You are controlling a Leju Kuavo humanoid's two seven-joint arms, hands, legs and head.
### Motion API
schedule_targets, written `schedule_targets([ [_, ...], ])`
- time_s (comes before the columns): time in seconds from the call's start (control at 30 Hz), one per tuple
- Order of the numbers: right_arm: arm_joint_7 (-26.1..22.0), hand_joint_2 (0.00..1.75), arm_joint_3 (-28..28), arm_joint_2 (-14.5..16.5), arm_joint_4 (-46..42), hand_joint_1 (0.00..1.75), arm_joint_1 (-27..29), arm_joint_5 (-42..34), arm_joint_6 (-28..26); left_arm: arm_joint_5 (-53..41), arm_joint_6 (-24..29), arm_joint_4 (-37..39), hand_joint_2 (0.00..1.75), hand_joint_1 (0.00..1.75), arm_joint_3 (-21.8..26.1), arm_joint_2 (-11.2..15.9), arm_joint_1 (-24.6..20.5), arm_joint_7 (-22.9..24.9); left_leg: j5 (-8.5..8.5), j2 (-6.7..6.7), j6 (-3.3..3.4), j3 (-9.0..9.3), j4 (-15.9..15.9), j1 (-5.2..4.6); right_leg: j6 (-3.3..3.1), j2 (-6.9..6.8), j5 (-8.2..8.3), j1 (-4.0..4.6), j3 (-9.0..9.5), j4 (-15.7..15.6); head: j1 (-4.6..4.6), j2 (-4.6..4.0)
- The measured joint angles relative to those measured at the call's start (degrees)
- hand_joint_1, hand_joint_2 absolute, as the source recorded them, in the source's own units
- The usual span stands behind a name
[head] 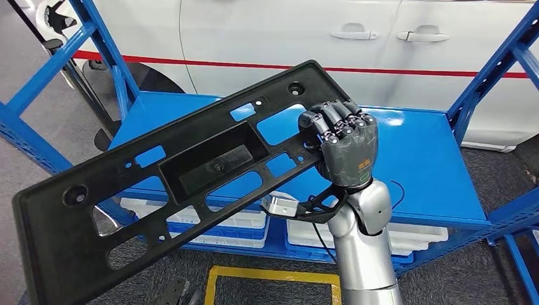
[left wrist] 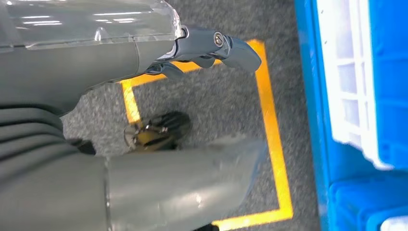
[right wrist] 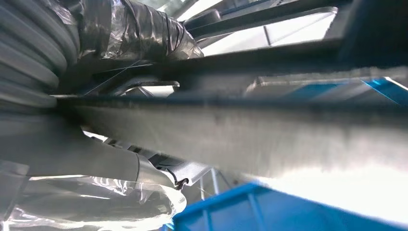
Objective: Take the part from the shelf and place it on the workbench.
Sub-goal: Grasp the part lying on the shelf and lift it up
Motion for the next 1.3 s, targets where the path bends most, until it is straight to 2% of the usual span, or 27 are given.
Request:
schedule_targets([
  [0.07,-0.11,1.75,0.12,-0.01,-0.33,1.75,0.28,-0.03,0.01,-0.03,-0.14,0.0,1.75,0.0,0.0,-0.12,-0.11,-0.02,0.05,0.08,0.35,0.02,-0.04,-0.13,0.21,-0.03,-3.45,-0.11,-3.21,6.82,-0.01,0.0],
  [0.1,-0.11,1.75,0.13,-0.01,-0.39,1.75,0.5,-0.06,0.01,-0.03,-0.16,0.0,1.75,0.0,0.0,-0.13,-0.09,-0.02,0.03,0.1,0.46,-0.01,0.04,-0.19,0.3,-0.04,-4.51,-0.14,-4.7,9.86,-0.01,0.0],
  [0.13,-0.12,1.75,0.13,-0.02,-0.41,1.75,0.71,-0.09,0.01,-0.02,-0.18,0.0,1.75,0.0,0.0,-0.14,-0.04,-0.01,-0.02,0.1,0.5,-0.02,0.14,-0.22,0.35,-0.04,-4.55,-0.16,-5.43,11.32,-0.02,0.0],
  [0.17,-0.15,1.75,0.15,-0.02,-0.42,1.75,0.86,-0.1,0.01,-0.02,-0.2,0.0,1.75,0.0,0.0,-0.16,-0.01,-0.01,-0.08,0.08,0.5,-0.03,0.26,-0.23,0.34,-0.05,-3.57,-0.17,-5.13,10.73,0.0,0.0],
  [0.2,-0.19,1.75,0.19,-0.03,-0.46,1.75,0.94,-0.14,0.01,-0.01,-0.23,0.0,1.75,0.0,0.0,-0.19,-0.01,-0.01,-0.15,0.04,0.45,-0.03,0.41,-0.23,0.25,-0.06,-1.8,-0.17,-3.76,8.05,-0.01,0.0],
  [0.27,-0.27,1.75,0.37,-0.02,-0.56,1.75,0.96,-0.3,0.01,-0.04,-0.39,0.0,1.75,0.0,0.0,-0.31,-0.04,-0.01,-0.43,-0.04,0.12,-0.12,0.89,-0.35,-0.15,-0.09,1.27,-0.05,-0.03,0.66,-0.01,0.0],
  [0.3,-0.29,1.75,0.51,-0.01,-0.6,1.75,0.99,-0.39,0.01,-0.23,-0.37,0.0,1.75,0.0,0.0,-0.35,-0.05,0.01,-0.54,-0.06,-0.12,-0.22,1.07,-0.43,-0.38,-0.09,1.99,0.03,1.22,-1.89,-0.02,0.0],
  [0.33,-0.29,1.75,0.66,0.01,-0.6,1.75,1.02,-0.46,0.01,-0.69,-0.18,0.0,1.75,0.0,-0.07,-0.38,-0.03,0.11,-0.63,-0.06,-0.39,-0.3,1.19,-0.51,-0.6,-0.06,2.12,0.15,1.78,-3.15,-0.02,0.0],
  [0.43,-0.23,1.75,1.11,0.02,-0.5,1.75,1.09,-0.45,0.01,-2.61,1.29,-0.02,1.75,0.0,-0.89,-0.46,0.13,0.6,-0.86,-0.05,-1.21,-0.35,1.33,-0.47,-1.32,0.04,2.32,0.12,1.96,-3.75,-0.02,0.0],
  [0.47,-0.12,1.75,1.36,0.05,-0.44,1.75,1.09,-0.39,0.02,-2.85,1.49,-0.03,1.75,0.0,-1.23,-0.51,0.23,0.67,-1.54,-0.03,-1.55,-0.68,2.15,-0.41,-1.61,0.0,2.48,-0.02,2.09,-4.01,-0.04,0.0],
  [0.53,0.27,1.75,2.03,0.11,-0.2,1.75,1.13,-0.21,0.03,-2.32,0.81,-0.04,1.75,0.0,-1.6,-0.58,0.46,0.69,-4.44,-0.01,-2.29,-2.77,6.84,-0.08,-2.05,-0.15,2.7,-0.25,2.25,-4.37,-0.07,0.0],
  [0.6,0.78,1.75,2.69,0.15,0.19,1.75,1.26,-0.06,0.03,-1.34,-0.2,-0.04,1.75,0.0,-1.64,-0.62,0.75,0.89,-7.47,0.01,-2.95,-5.98,13.72,0.33,-2.19,-0.23,2.7,-0.27,2.21,-4.38,-0.09,0.0],
  [0.63,1.01,1.75,2.95,0.15,0.44,1.75,1.37,-0.03,0.03,-0.95,-0.37,-0.04,1.75,0.0,-1.64,-0.62,0.93,1.17,-7.79,0.01,-3.19,-6.95,15.7,0.53,-2.19,-0.24,2.68,-0.28,2.21,-4.37,-0.09,0.0],
  [0.67,1.2,1.75,3.2,0.15,0.68,1.75,1.47,-0.02,0.03,-0.59,-0.33,-0.04,1.75,0.0,-1.63,-0.62,1.08,1.54,-7.06,0.02,-3.35,-6.98,15.68,0.69,-2.17,-0.23,2.66,-0.31,2.21,-4.35,-0.1,0.0],
  [0.7,1.38,1.75,3.46,0.15,0.91,1.75,1.55,-0.01,0.03,-0.26,-0.25,-0.05,1.75,0.0,-1.6,-0.62,1.17,1.92,-5.39,0.03,-3.44,-5.95,13.47,0.84,-2.1,-0.21,2.62,-0.36,2.24,-4.32,-0.1,0.0],
  [0.73,1.55,1.75,3.77,0.15,1.09,1.75,1.58,0.01,0.03,0.15,-0.16,-0.05,1.75,0.0,-1.54,-0.62,1.21,2.26,-3.32,0.04,-3.44,-4.13,9.69,0.95,-1.98,-0.18,2.55,-0.42,2.28,-4.26,-0.1,0.0],
  [0.8,1.92,1.75,4.47,0.15,1.4,1.75,1.6,0.01,0.03,0.79,-0.22,-0.05,1.75,0.0,-1.34,-0.63,1.12,2.91,-1.01,0.01,-3.08,-0.86,2.97,0.81,-1.44,-0.13,2.43,-0.35,2.23,-4.09,-0.09,0.0],
  [0.83,2.07,1.75,4.85,0.15,1.57,1.75,1.62,-0.07,0.03,1.02,-0.28,-0.04,1.75,0.0,-1.2,-0.64,1.1,3.32,-0.76,-0.03,-2.76,-0.13,1.38,0.65,-1.1,-0.11,2.44,-0.3,2.18,-4.07,-0.08,0.0],
  [0.93,2.36,1.75,5.94,0.14,2.2,1.75,1.65,-0.57,0.03,1.26,-0.25,-0.04,1.75,0.0,-0.81,-0.7,1.29,4.67,-0.59,-0.08,-1.57,0.0,0.68,0.43,-0.11,-0.08,2.53,-0.35,2.18,-4.2,-0.08,0.0],
  [0.97,2.42,1.75,6.25,0.13,2.4,1.75,1.64,-0.76,0.03,1.28,-0.2,-0.04,1.75,0.0,-0.73,-0.76,1.33,4.96,-0.35,-0.05,-1.11,0.06,0.43,0.49,0.11,-0.1,1.99,-0.38,1.96,-3.64,-0.07,0.0],
  [1.03,2.51,1.75,6.73,0.09,2.74,1.75,1.64,-1.11,0.03,1.31,-0.18,-0.04,1.75,0.0,-0.61,-0.92,1.31,5.32,0.04,0.03,-0.28,0.11,0.02,0.6,0.31,-0.14,-0.92,-0.41,0.12,0.6,-0.06,0.0],
  [1.1,2.62,1.75,6.97,0.02,3.07,1.75,1.77,-1.23,0.03,1.32,-0.2,-0.04,1.75,0.0,-0.51,-1.02,1.35,5.54,0.14,0.06,0.08,-0.06,0.06,0.38,0.34,-0.14,-4.51,-0.36,-3.14,7.83,-0.06,0.0],
  [1.13,2.68,1.75,7.04,-0.03,3.24,1.75,1.89,-1.24,0.03,1.3,-0.21,-0.04,1.75,0.0,-0.45,-1.04,1.41,5.62,0.17,0.06,0.13,-0.16,0.15,0.26,0.34,-0.14,-5.31,-0.34,-4.3,10.45,-0.05,0.0],
  [1.17,2.74,1.75,7.11,-0.05,3.39,1.75,1.98,-1.24,0.03,1.28,-0.21,-0.04,1.75,0.0,-0.4,-1.05,1.47,5.73,0.21,0.06,0.17,-0.26,0.27,0.15,0.28,-0.15,-4.99,-0.33,-4.49,11.07,-0.05,0.0],
  [1.2,2.78,1.75,7.22,-0.07,3.5,1.75,2.04,-1.24,0.03,1.27,-0.21,-0.04,1.75,0.0,-0.37,-1.11,1.52,5.89,0.22,0.03,0.18,-0.33,0.42,0.07,0.14,-0.15,-3.71,-0.32,-3.58,9.56,-0.05,0.0],
  [1.27,2.8,1.75,7.59,-0.07,3.58,1.75,2.06,-1.33,0.03,1.26,-0.2,-0.04,1.75,0.0,-0.32,-1.34,1.57,6.34,0.19,-0.04,0.12,-0.48,0.76,-0.07,-0.39,-0.15,-0.34,-0.21,0.28,2.43,-0.06,0.0],
  [1.3,2.8,1.75,7.82,-0.07,3.58,1.75,2.07,-1.39,0.03,1.26,-0.21,-0.04,1.75,0.0,-0.29,-1.54,1.57,6.58,0.17,-0.06,0.01,-0.63,0.99,-0.2,-0.59,-0.16,0.75,-0.08,1.84,-0.69,-0.07,0.0],
])
